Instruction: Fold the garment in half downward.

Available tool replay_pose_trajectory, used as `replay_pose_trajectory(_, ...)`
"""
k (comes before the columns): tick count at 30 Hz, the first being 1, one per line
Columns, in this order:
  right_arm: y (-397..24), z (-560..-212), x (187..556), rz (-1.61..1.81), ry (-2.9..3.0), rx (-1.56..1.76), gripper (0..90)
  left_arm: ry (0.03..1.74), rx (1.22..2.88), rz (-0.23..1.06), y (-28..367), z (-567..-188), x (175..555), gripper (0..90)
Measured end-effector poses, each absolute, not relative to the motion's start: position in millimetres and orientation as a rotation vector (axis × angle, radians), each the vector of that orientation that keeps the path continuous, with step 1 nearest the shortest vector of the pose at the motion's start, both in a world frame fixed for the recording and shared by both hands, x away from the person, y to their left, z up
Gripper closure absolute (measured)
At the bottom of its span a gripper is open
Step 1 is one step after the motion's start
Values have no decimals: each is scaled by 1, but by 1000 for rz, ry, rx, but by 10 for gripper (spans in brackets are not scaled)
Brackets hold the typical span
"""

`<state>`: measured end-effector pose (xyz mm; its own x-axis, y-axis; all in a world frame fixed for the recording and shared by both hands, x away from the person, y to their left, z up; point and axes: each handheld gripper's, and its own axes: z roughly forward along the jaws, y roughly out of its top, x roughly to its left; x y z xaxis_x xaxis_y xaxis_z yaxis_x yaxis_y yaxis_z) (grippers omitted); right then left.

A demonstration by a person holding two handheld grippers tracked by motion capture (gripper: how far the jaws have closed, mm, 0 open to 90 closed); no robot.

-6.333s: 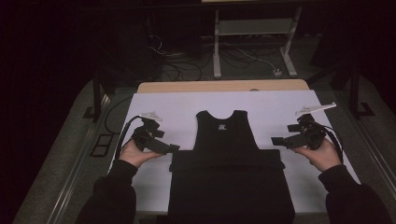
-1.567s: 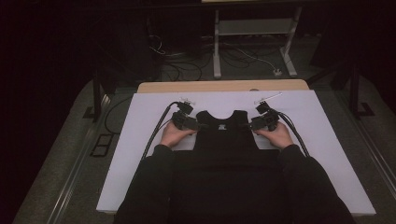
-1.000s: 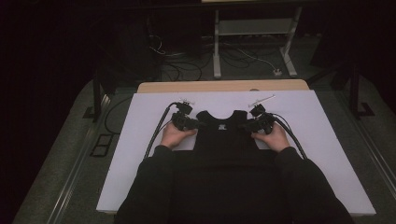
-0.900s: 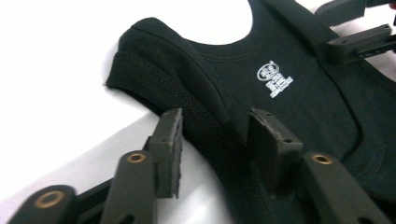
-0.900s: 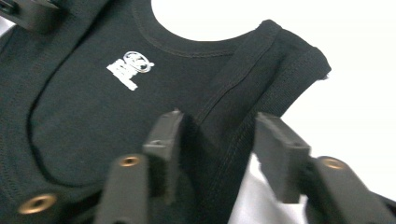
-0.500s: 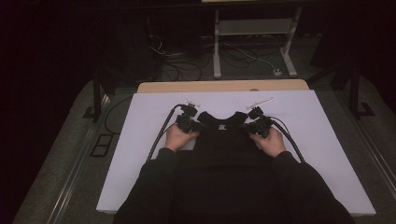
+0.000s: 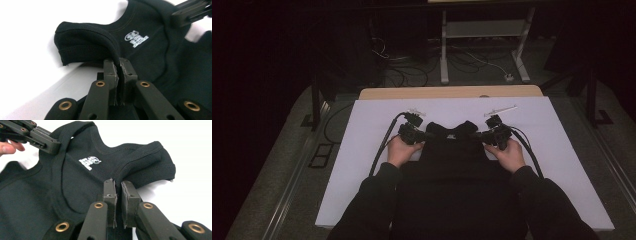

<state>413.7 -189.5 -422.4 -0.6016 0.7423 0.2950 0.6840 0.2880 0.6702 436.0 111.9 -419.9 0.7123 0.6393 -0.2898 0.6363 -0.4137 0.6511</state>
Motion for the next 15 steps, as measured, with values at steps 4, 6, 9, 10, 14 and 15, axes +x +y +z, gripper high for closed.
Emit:
replay_pose_trajectory(4,-194,-415,410,1264,2448,1364,817,940,2122,0,112,-409,430,840)
replay_pose_trajectory(6,-195,-413,409,1277,2438,1364,817,939,2110,-4,113,-405,428,839)
replay_pose_trajectory(9,-198,-411,406,1297,2423,1369,817,930,2102,-10,115,-401,427,839)
replay_pose_trajectory(10,-198,-410,406,1306,2419,1363,817,930,2099,-12,116,-400,426,839)
replay_pose_trajectory(14,-203,-405,402,1352,2392,1375,816,921,2085,-13,120,-395,423,839)
replay_pose_trajectory(15,-205,-401,399,1379,2384,1372,816,925,2071,-16,121,-394,421,839)
